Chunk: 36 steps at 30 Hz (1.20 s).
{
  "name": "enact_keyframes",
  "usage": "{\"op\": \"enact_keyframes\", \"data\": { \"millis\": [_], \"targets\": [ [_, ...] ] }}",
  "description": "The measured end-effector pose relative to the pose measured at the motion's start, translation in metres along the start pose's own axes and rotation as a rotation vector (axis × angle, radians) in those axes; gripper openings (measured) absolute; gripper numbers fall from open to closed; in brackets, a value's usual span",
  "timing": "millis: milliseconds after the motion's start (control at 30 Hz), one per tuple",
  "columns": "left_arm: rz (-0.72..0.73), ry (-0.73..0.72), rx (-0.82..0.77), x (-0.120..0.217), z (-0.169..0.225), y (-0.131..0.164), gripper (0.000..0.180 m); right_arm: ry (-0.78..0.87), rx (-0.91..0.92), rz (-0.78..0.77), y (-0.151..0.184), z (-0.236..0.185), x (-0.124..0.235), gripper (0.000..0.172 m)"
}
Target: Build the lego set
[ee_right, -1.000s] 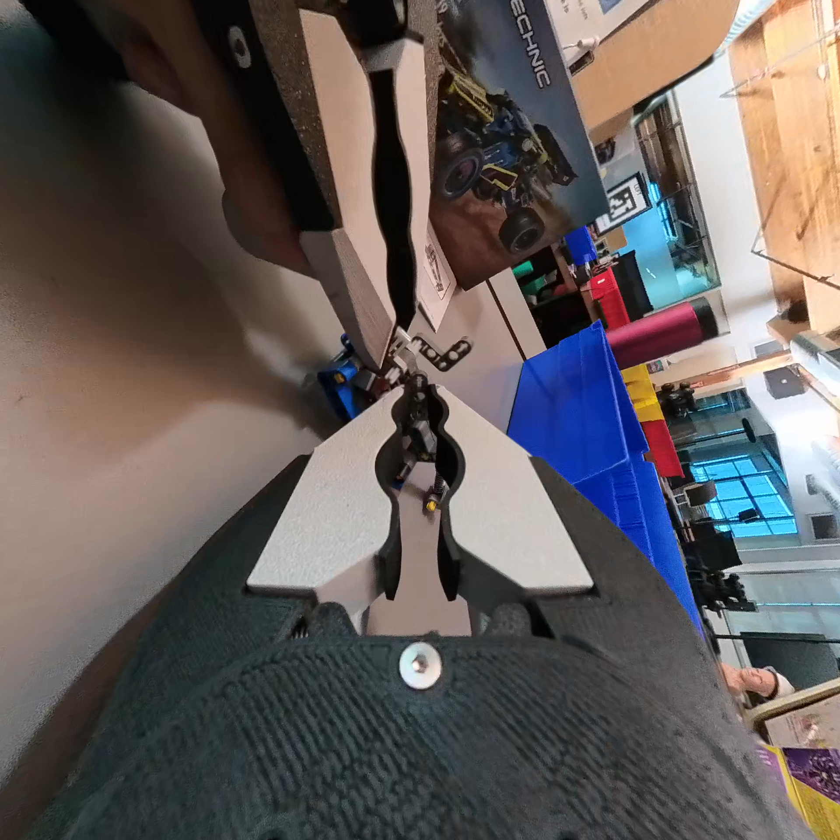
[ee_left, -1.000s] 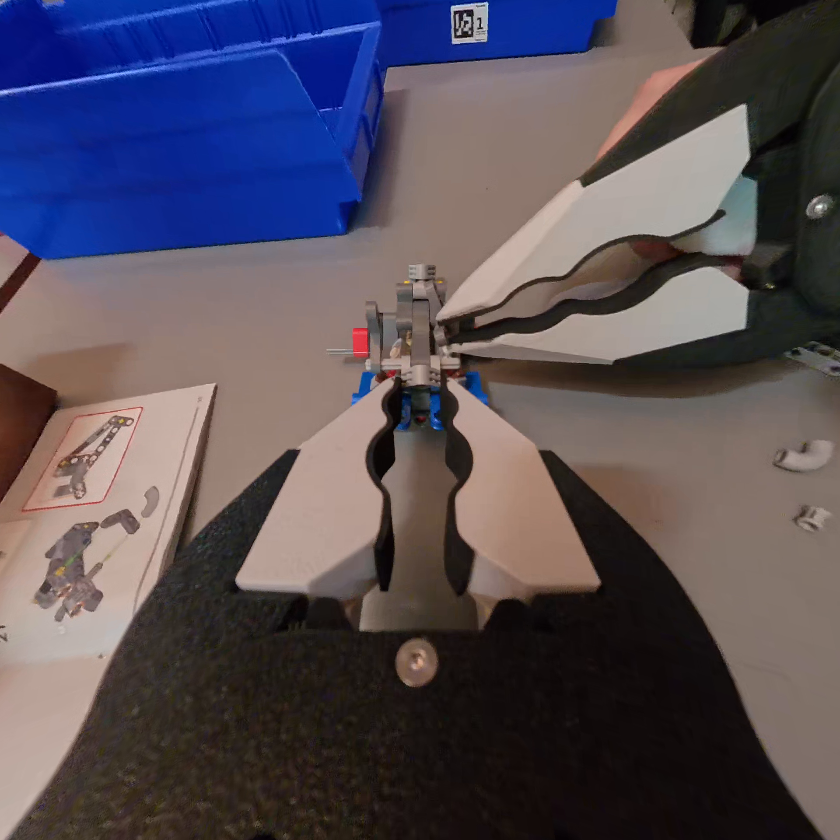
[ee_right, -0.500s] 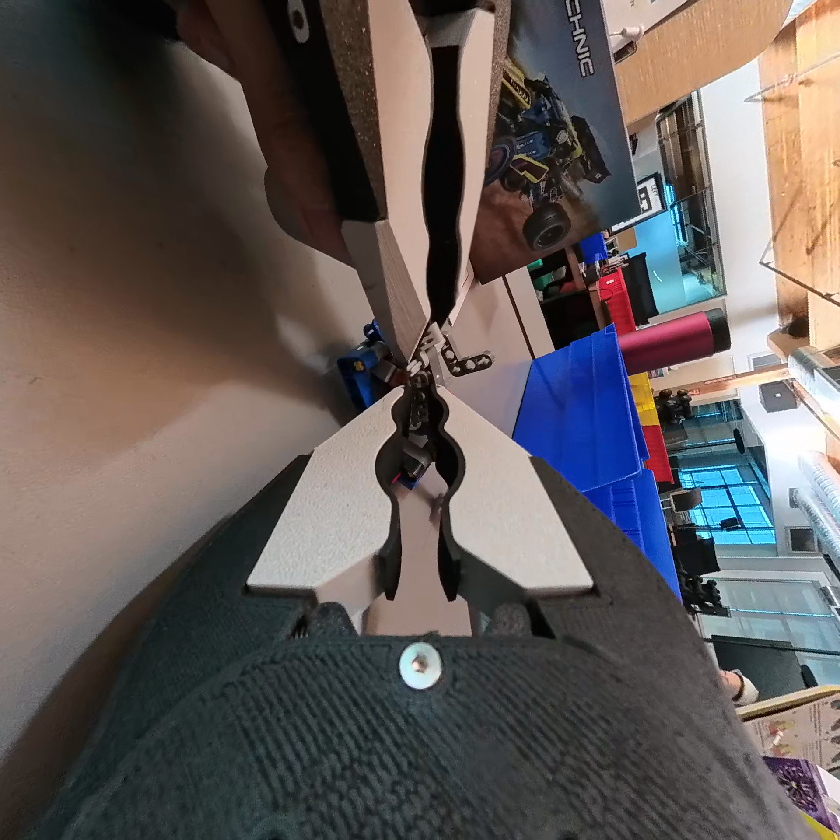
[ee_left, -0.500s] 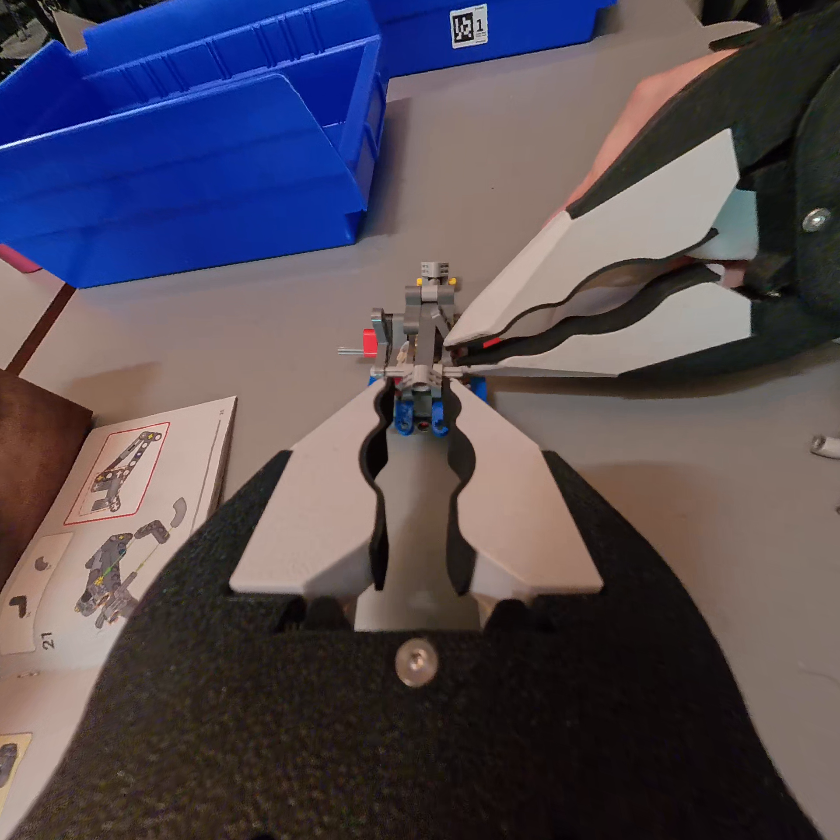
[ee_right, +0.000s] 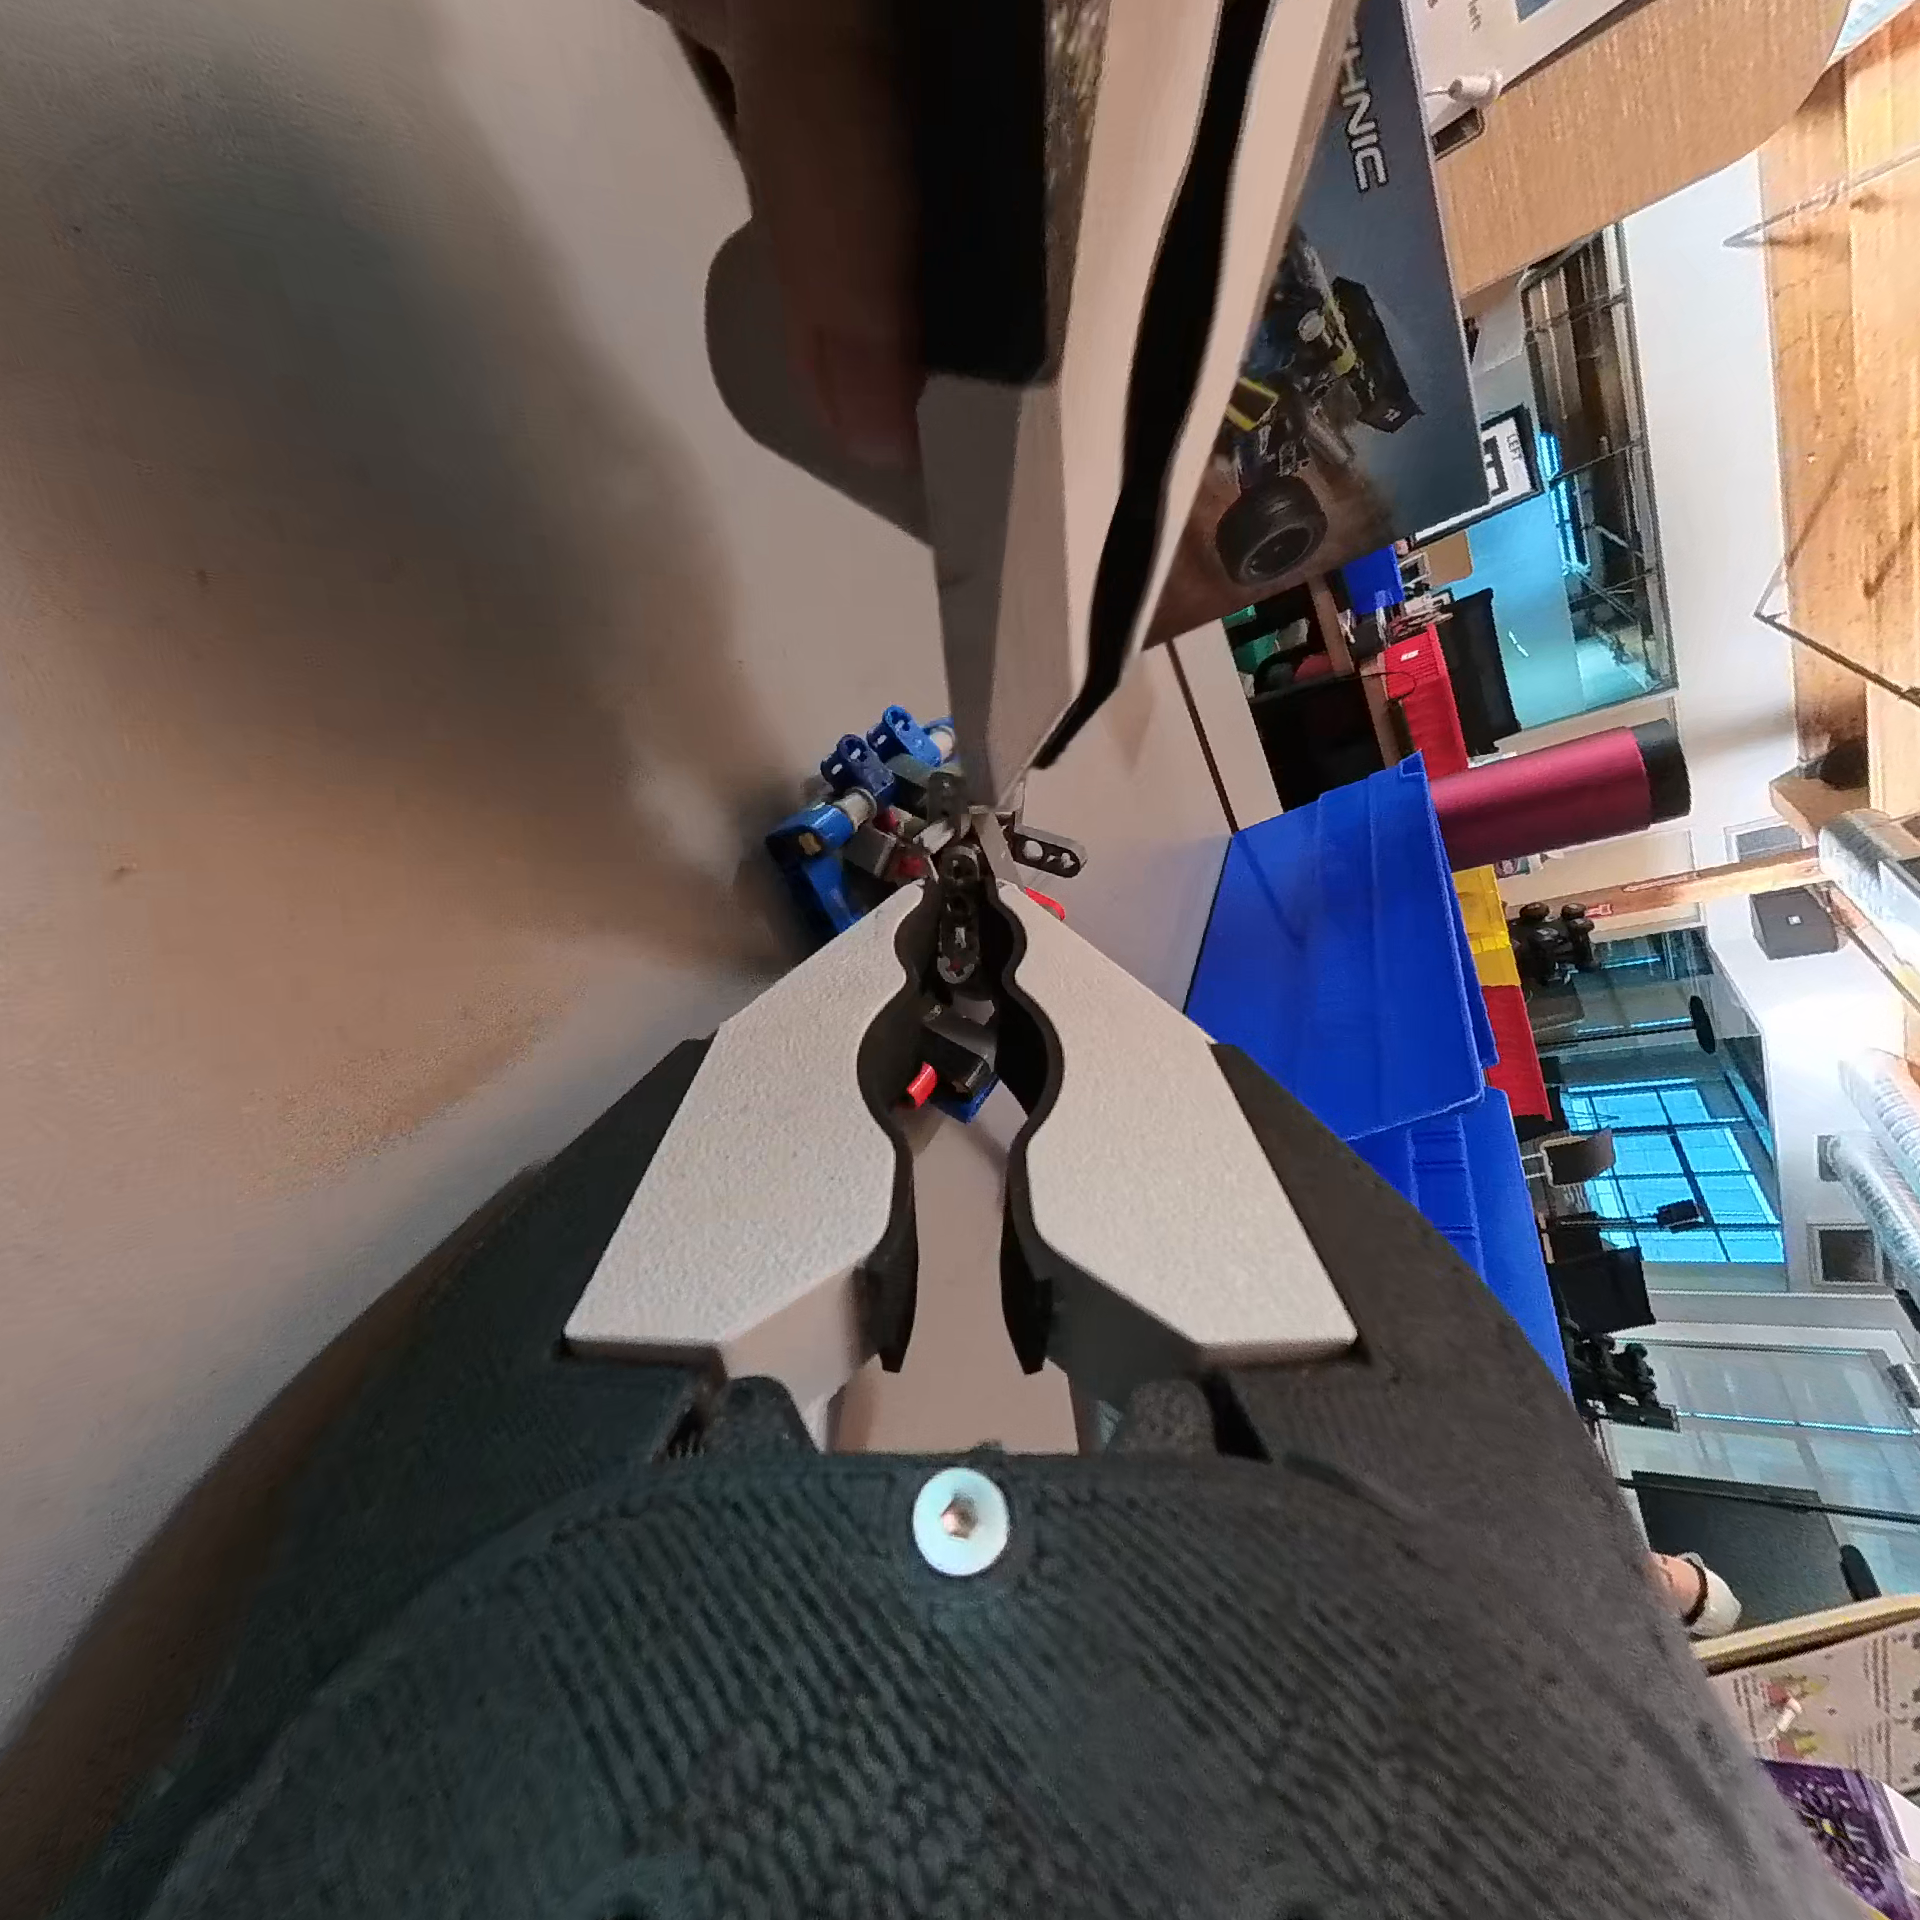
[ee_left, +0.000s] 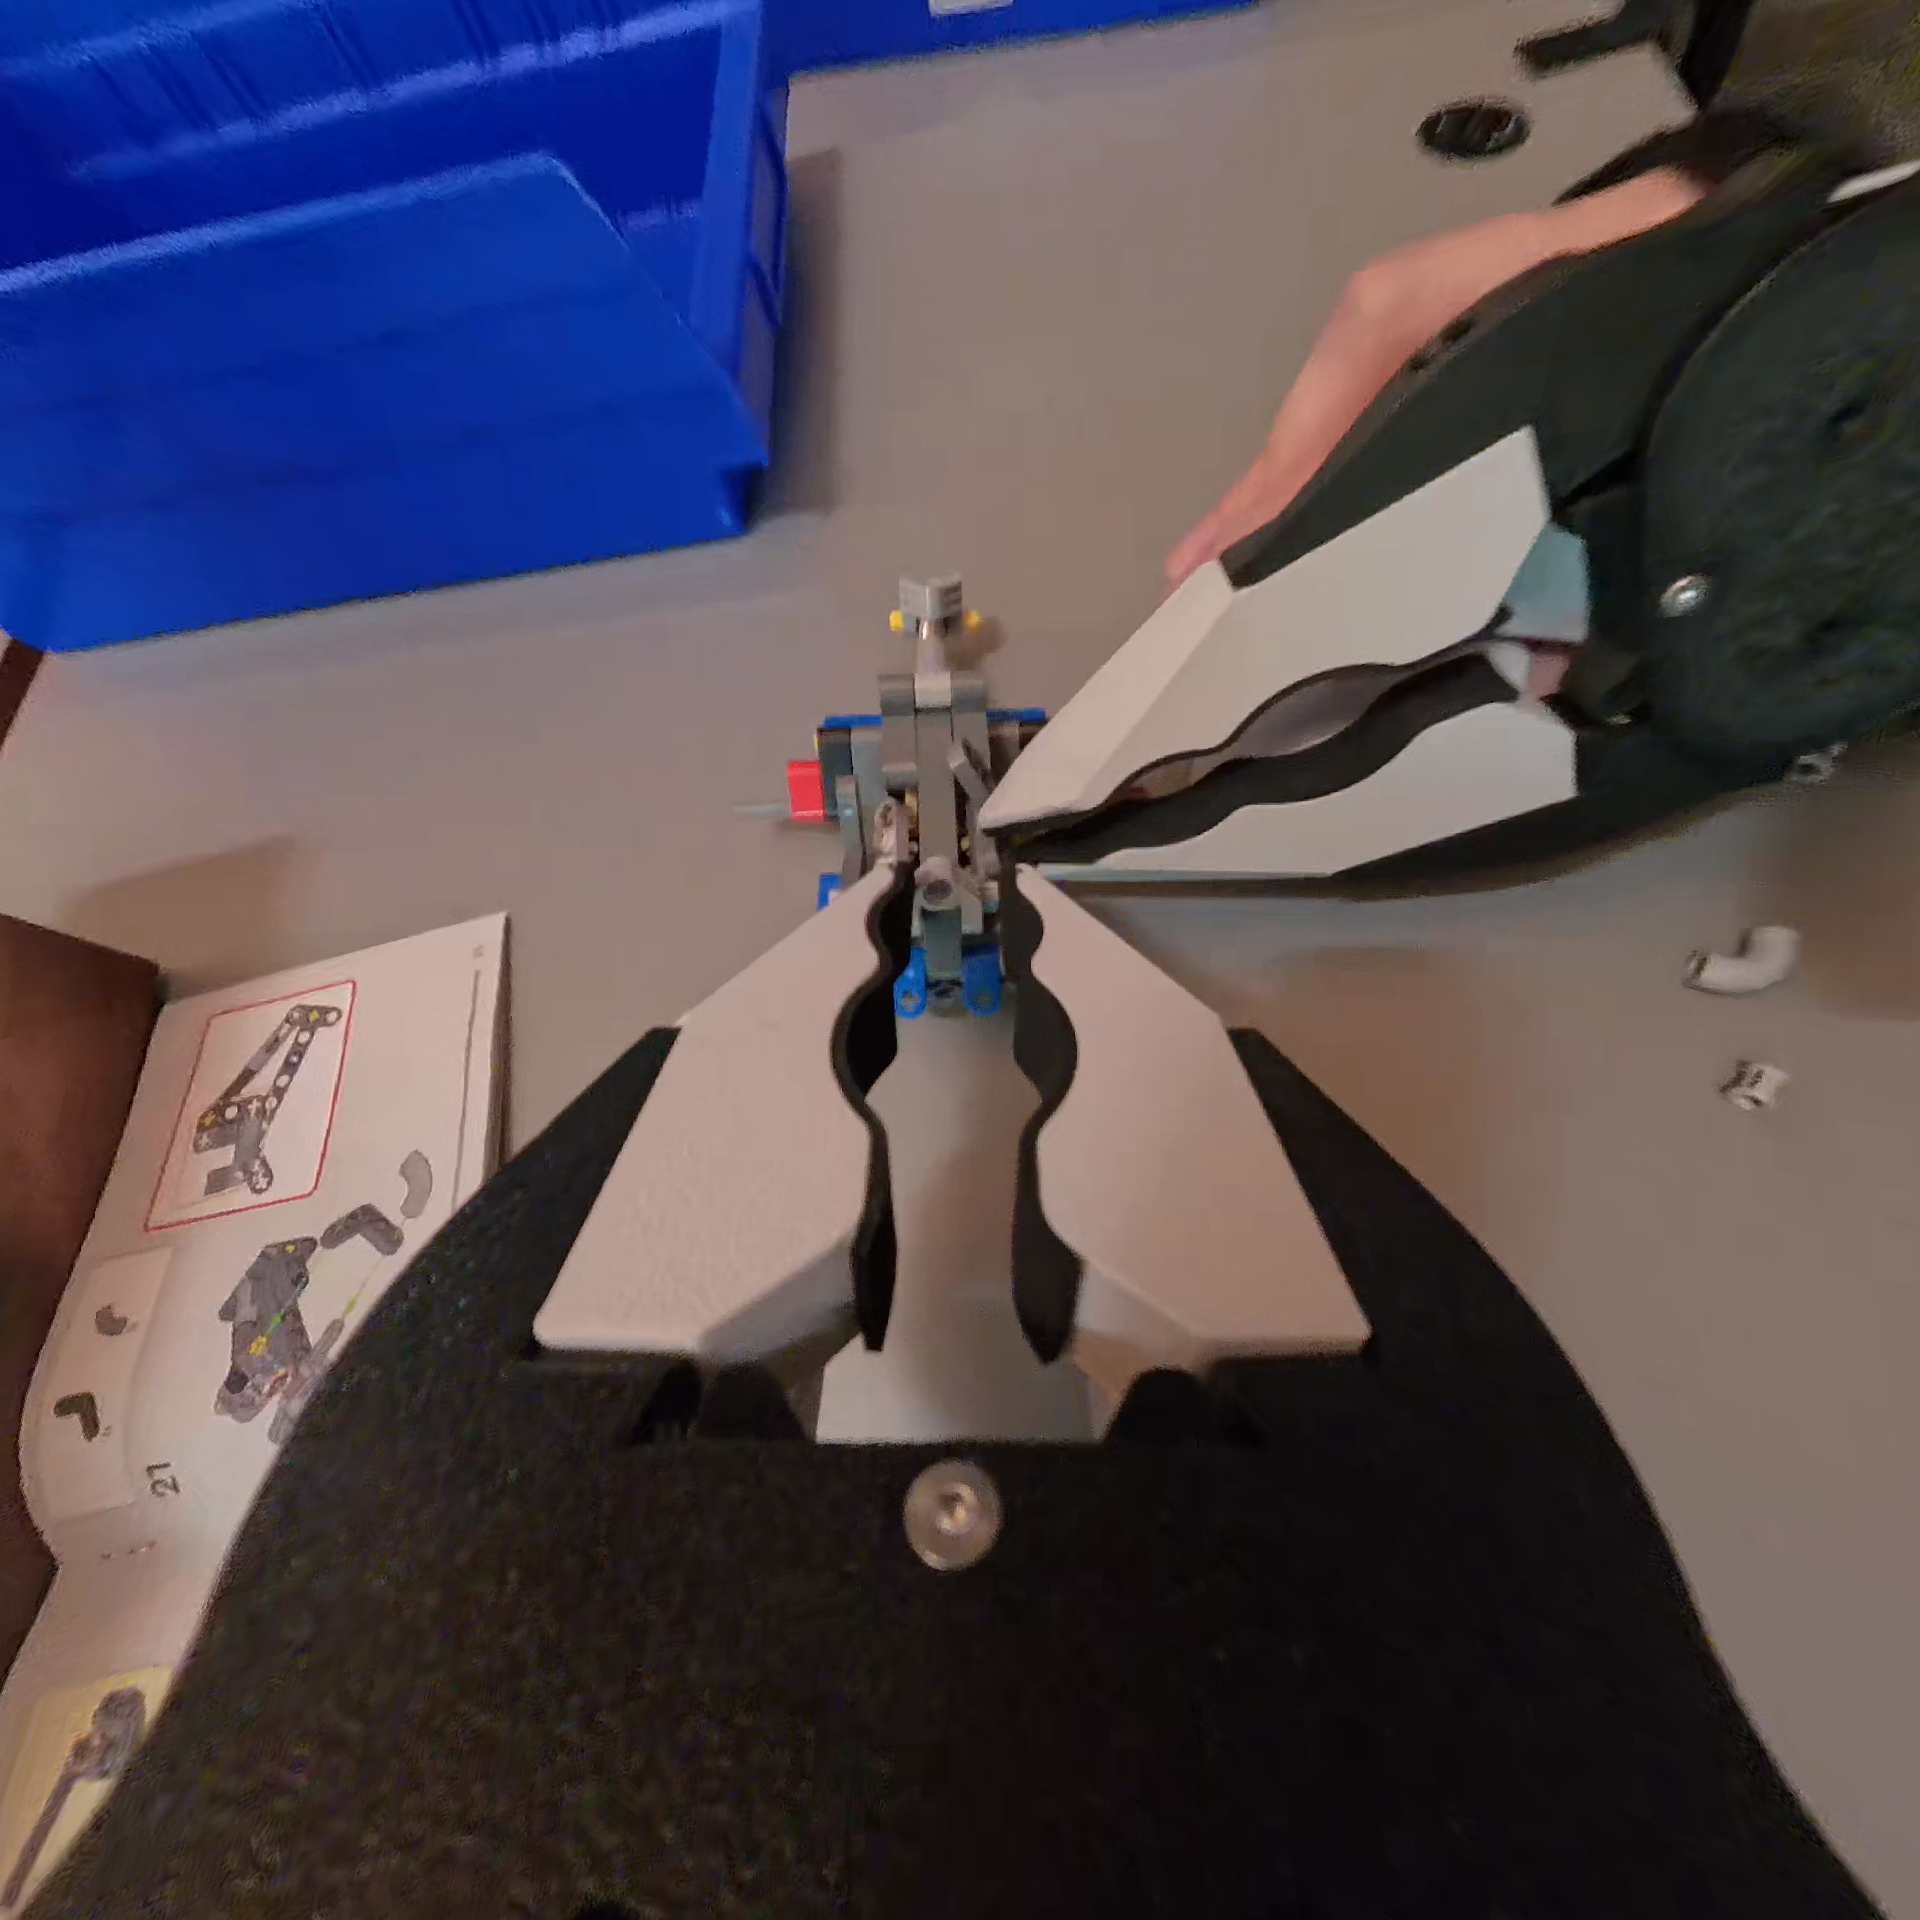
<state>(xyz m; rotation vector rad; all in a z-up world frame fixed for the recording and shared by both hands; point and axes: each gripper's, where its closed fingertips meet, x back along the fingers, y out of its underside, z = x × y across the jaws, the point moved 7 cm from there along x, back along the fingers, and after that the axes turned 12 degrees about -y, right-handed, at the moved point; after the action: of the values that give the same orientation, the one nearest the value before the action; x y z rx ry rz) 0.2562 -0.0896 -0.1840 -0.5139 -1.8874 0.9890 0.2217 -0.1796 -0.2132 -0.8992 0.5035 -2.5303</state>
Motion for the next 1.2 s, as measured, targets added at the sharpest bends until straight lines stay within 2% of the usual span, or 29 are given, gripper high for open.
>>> {"op": "enact_keyframes", "data": {
  "millis": [300, 800, 867, 933, 1000, 1067, 1200],
  "targets": [
    [-0.018, -0.048, 0.022, -0.003, -0.002, 0.002, 0.004, -0.004, -0.001, 0.002, 0.000, 0.000, 0.000, 0.004],
    [-0.004, -0.090, 0.014, -0.004, -0.004, 0.016, 0.016, -0.012, -0.004, 0.002, 0.000, -0.001, 0.000, 0.004],
    [-0.041, -0.053, 0.178, 0.000, -0.005, 0.017, 0.016, -0.012, -0.003, 0.000, 0.000, -0.001, 0.000, 0.004],
    [-0.057, 0.027, 0.461, 0.006, -0.007, 0.018, 0.016, -0.011, -0.002, 0.000, 0.000, -0.001, 0.000, 0.004],
    [-0.064, 0.127, 0.677, 0.009, -0.008, 0.020, 0.017, -0.013, -0.003, 0.002, -0.001, -0.001, -0.001, 0.004],
    [-0.066, 0.167, 0.806, 0.009, -0.012, 0.024, 0.019, -0.014, 0.000, 0.004, -0.002, -0.002, -0.001, 0.004],
    [-0.085, 0.187, 0.914, 0.002, -0.016, 0.033, 0.019, -0.011, 0.004, 0.007, -0.002, -0.001, -0.001, 0.004]
  ]
}}
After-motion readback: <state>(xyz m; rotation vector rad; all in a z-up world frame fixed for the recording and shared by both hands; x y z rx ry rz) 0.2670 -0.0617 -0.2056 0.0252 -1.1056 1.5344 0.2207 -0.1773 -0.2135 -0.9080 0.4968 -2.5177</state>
